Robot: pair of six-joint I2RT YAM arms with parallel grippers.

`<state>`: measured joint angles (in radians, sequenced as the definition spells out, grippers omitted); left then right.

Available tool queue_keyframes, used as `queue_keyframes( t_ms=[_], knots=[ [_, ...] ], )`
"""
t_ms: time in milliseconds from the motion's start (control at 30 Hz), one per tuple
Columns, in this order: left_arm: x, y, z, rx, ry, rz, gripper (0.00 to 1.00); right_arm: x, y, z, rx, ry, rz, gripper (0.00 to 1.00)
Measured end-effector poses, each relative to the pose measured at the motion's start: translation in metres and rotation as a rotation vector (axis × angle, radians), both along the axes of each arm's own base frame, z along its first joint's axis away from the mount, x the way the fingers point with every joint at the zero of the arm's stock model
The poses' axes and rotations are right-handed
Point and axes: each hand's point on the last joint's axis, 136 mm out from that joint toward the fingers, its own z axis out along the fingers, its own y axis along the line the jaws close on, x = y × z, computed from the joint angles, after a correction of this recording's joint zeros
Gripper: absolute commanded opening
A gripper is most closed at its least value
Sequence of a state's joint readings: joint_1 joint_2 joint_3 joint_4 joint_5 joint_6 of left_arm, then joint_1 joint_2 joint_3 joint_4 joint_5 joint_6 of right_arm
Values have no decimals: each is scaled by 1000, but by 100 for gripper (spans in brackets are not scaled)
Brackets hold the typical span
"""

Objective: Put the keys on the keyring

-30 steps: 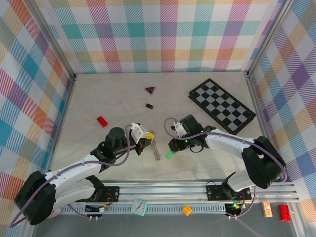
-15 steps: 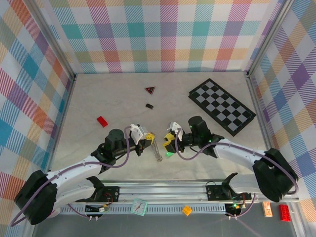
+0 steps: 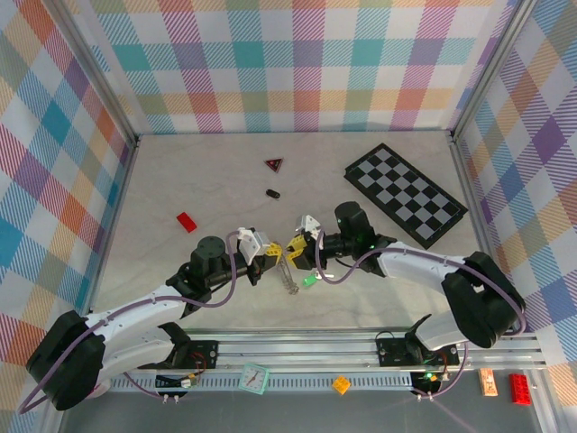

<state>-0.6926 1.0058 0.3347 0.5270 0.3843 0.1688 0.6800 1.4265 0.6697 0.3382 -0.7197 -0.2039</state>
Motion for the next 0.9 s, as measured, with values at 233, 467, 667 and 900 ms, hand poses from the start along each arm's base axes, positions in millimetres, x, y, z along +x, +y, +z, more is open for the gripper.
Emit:
queue_keyframes(
  t_ms=[233, 467, 667, 900],
  knots=[
    [-2, 0, -1, -1, 3, -9, 0, 1, 4, 2, 6, 6, 17, 22],
    [-3, -1, -1, -2, 3, -15, 0, 1, 7, 3, 14, 1, 40, 10],
    [-3, 0, -3, 1, 7, -15, 0, -4, 7, 1, 11, 18, 70, 0],
    [-2, 2, -4, 5, 9, 5, 30, -4, 6, 1, -13, 11, 90, 0]
  ],
)
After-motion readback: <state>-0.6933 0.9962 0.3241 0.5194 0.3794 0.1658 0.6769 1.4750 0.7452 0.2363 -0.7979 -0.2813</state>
